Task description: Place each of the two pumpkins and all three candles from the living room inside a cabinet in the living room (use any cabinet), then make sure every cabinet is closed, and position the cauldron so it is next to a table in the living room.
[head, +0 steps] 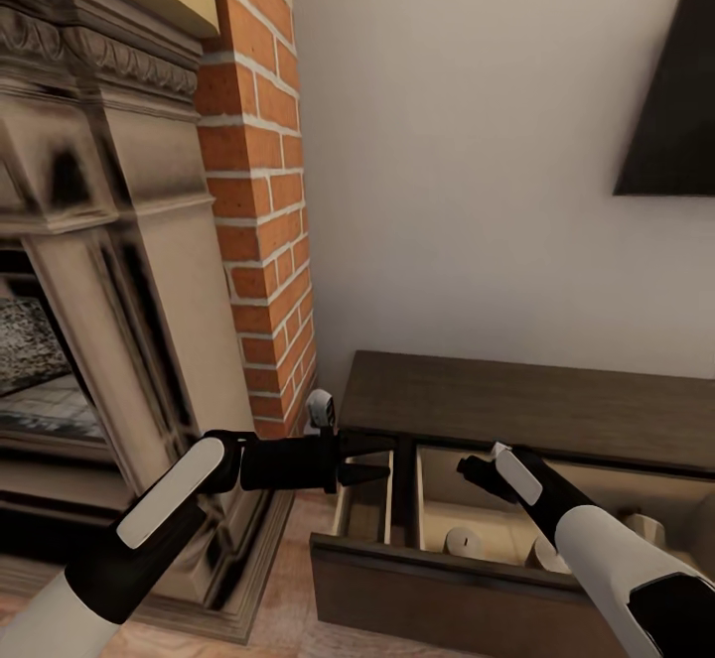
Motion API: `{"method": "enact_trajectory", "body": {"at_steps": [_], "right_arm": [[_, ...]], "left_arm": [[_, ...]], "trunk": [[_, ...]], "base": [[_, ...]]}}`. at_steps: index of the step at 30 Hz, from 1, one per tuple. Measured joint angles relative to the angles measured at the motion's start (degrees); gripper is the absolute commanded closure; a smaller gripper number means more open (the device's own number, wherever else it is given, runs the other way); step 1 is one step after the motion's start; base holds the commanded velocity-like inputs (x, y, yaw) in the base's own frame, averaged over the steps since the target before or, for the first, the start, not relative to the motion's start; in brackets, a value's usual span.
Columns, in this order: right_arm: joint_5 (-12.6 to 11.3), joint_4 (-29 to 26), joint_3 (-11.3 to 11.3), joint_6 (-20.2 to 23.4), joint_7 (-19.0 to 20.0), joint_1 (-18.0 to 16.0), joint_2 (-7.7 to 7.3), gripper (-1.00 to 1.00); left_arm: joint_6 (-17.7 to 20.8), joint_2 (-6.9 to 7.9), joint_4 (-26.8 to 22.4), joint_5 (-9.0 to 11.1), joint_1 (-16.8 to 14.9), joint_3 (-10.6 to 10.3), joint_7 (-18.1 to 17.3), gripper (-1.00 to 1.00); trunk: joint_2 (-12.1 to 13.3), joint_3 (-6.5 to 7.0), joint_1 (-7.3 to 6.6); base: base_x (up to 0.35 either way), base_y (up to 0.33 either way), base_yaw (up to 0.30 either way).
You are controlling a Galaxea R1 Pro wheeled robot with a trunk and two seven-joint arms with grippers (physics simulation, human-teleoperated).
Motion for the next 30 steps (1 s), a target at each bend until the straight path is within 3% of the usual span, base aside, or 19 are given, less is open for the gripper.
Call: {"method": "enact_trajectory", "body": {"at_steps": [8, 17, 30], "right_arm": [[-0.09, 0.00, -0.33, 1.00, 0.25, 0.00, -0.06, -1.00], [-0.10, 0.00, -0.41, 0.99, 0.51, 0.00, -0.09, -1.00], [-0.02, 0.01, -0.38, 0.96, 6.02, 0.00, -0.09, -1.00]], "left_arm": [[0.00, 0.03, 0.00, 0.00, 0.00, -0.07, 0.06, -1.00], [-0.04, 0.00, 0.00, -0.15, -0.04, -0.09, 0.07, -1.00], [-0.09, -0.13, -0.01, -0.34, 0.00, -0.24, 0.07, -1.00]], "trunk": [[3.21, 1.44, -1.76], [6.82, 3.05, -3.72], [12.03, 5.43, -6.59]], "base": [[-0.005, 0.000, 0.000], [-0.179, 0.000, 0.000], [-0.009, 0.000, -0.024]]}}
